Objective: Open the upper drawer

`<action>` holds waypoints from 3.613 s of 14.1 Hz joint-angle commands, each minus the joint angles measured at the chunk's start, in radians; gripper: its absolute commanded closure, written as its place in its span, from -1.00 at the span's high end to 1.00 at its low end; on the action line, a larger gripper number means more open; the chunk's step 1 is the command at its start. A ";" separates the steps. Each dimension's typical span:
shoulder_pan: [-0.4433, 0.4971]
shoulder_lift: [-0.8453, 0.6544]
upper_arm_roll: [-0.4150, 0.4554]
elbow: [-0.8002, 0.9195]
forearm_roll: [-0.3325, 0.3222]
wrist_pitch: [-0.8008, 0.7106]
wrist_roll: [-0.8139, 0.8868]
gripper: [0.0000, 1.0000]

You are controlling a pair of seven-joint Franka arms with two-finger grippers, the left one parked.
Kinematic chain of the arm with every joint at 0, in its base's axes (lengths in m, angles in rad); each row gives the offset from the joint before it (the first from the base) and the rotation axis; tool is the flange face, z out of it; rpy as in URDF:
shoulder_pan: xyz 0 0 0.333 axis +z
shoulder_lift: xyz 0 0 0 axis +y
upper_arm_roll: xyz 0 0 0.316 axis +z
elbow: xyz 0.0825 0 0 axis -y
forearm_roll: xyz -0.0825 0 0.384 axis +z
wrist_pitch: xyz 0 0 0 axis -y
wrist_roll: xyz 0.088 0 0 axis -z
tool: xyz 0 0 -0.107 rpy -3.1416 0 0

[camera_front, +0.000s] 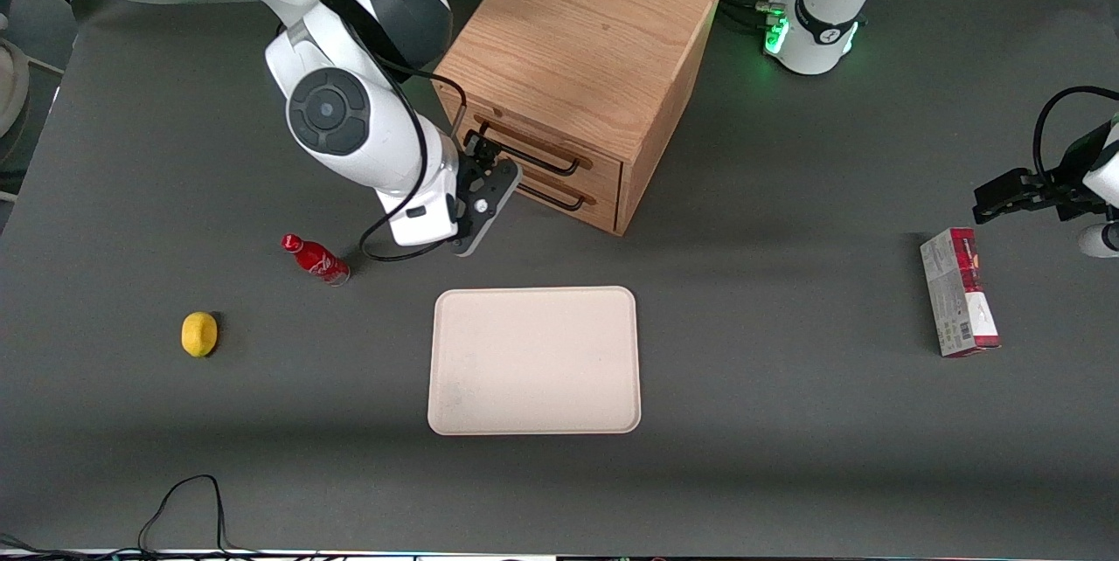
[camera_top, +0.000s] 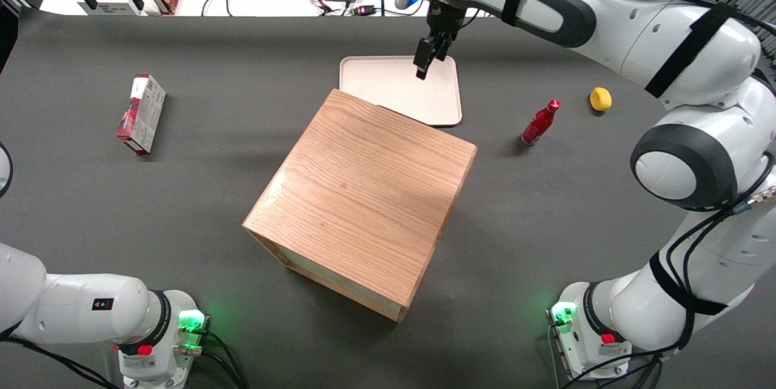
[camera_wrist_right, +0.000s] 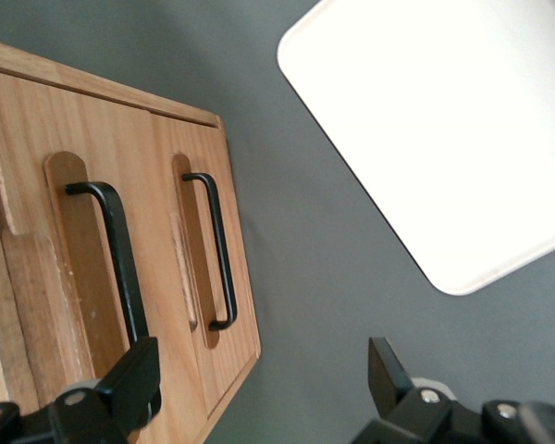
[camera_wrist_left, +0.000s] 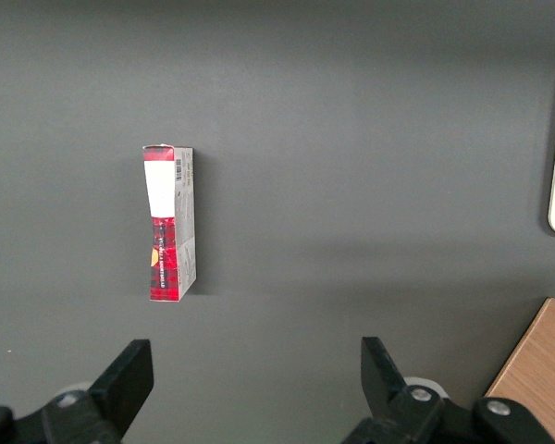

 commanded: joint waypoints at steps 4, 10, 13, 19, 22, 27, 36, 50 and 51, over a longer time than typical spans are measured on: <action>0.064 0.041 -0.005 0.000 0.015 0.030 -0.031 1.00; 0.088 0.012 -0.007 -0.066 0.004 0.037 -0.031 1.00; 0.091 0.012 -0.007 -0.086 0.004 0.041 -0.031 1.00; 0.123 0.004 -0.007 -0.135 -0.024 0.081 -0.042 1.00; 0.125 -0.011 -0.007 -0.172 -0.024 0.107 -0.050 1.00; 0.123 -0.011 -0.005 -0.216 -0.024 0.156 -0.116 1.00; 0.108 0.000 -0.020 -0.204 -0.016 0.155 -0.113 1.00; 0.050 0.014 -0.020 -0.141 -0.013 0.159 -0.116 1.00; 0.047 0.018 -0.020 -0.138 -0.015 0.161 -0.117 1.00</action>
